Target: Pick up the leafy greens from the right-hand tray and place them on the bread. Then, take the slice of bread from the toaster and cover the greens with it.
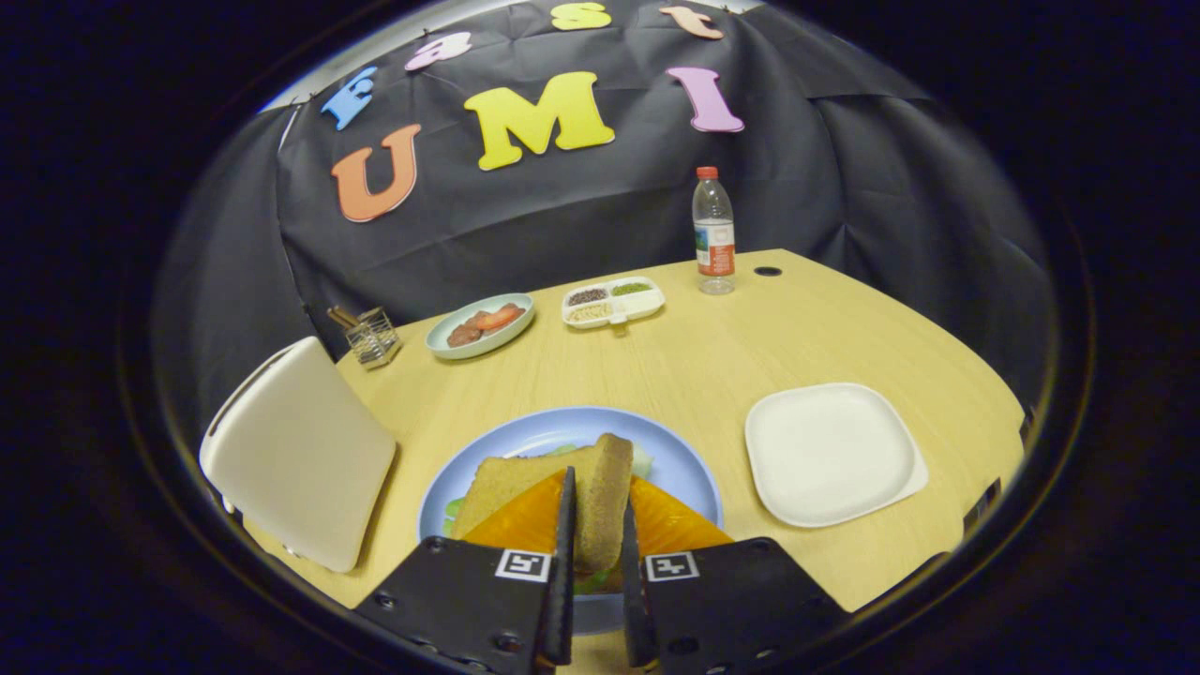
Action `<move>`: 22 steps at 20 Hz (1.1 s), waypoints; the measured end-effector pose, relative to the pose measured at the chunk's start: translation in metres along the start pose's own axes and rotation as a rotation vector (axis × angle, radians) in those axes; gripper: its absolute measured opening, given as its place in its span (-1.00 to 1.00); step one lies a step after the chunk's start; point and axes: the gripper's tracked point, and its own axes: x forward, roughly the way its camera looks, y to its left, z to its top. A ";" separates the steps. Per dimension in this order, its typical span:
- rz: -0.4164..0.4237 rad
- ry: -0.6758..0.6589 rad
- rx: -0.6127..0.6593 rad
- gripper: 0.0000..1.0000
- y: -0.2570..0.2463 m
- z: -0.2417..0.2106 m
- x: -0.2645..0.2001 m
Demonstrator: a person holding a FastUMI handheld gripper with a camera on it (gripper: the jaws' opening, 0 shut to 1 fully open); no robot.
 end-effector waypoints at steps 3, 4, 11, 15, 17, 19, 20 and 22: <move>-0.016 -0.007 -0.004 -0.36 -0.004 0.001 -0.003; -0.023 -0.012 -0.003 -0.23 -0.004 0.002 -0.006; -0.051 -0.098 -0.051 0.36 -0.009 0.030 -0.041; -0.037 -0.159 -0.052 0.51 -0.005 0.052 -0.074; -0.034 -0.196 -0.065 0.59 -0.001 0.062 -0.097; -0.037 -0.239 -0.084 0.68 0.001 0.072 -0.123; -0.043 -0.261 -0.092 0.72 0.001 0.076 -0.137; -0.030 -0.308 -0.109 0.78 0.009 0.082 -0.169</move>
